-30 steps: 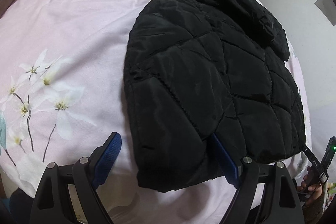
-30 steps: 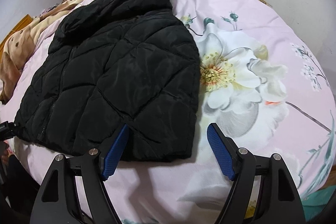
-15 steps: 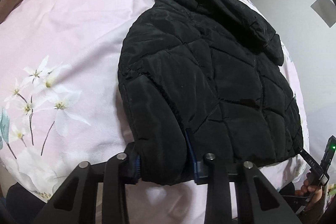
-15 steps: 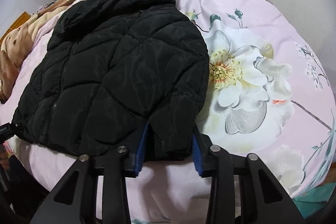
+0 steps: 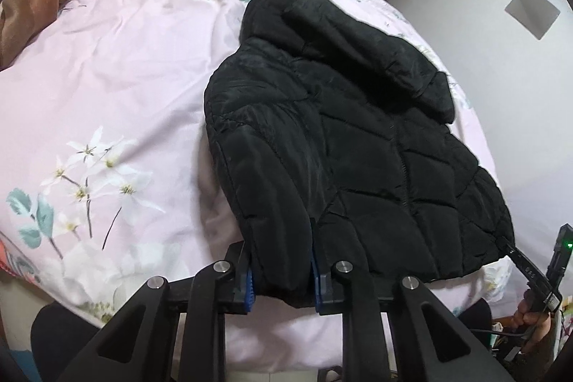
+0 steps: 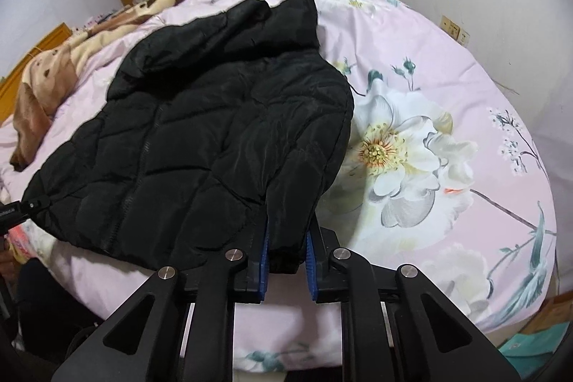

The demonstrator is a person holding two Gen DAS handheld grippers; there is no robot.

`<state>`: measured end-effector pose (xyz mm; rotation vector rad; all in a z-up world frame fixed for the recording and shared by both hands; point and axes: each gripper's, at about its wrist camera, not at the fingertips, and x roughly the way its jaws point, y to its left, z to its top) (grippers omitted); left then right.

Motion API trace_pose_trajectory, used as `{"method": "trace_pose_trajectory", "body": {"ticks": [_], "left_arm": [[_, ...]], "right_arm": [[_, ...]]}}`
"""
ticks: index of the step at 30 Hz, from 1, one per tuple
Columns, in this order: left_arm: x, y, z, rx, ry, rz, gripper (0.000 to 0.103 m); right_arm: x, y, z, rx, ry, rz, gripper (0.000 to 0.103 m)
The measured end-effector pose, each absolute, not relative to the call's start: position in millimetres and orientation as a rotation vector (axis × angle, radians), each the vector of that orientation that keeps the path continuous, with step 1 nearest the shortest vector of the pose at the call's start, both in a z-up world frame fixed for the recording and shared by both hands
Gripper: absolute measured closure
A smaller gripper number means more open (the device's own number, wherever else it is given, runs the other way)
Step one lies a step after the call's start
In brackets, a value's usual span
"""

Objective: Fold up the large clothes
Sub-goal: 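Grasp the jacket hem with the left tool while the right tool grasps beside it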

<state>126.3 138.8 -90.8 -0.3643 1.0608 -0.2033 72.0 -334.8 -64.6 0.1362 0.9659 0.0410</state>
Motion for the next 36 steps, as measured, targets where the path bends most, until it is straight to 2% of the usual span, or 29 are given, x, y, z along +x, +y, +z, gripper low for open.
{"method": "trace_pose_trajectory", "body": {"ticks": [17,23,36], "left_arm": [[59.2,142.6,-66.5,-0.315,1.072,-0.260,0.081],[74.2,149.0,-61.2,-0.388,1.062,-0.263,0.081],[172.3,128.6,5.1,-0.378,0.980,-0.236,0.082]], "right_arm": [[-0.1,-335.8,-28.1,0.129,0.947,0.101,0.087],[12.0,-330.5,-21.0,0.117,0.935,0.125,0.087],[101.4,-308.5,30.8,0.043,0.867,0.138,0.088]]}}
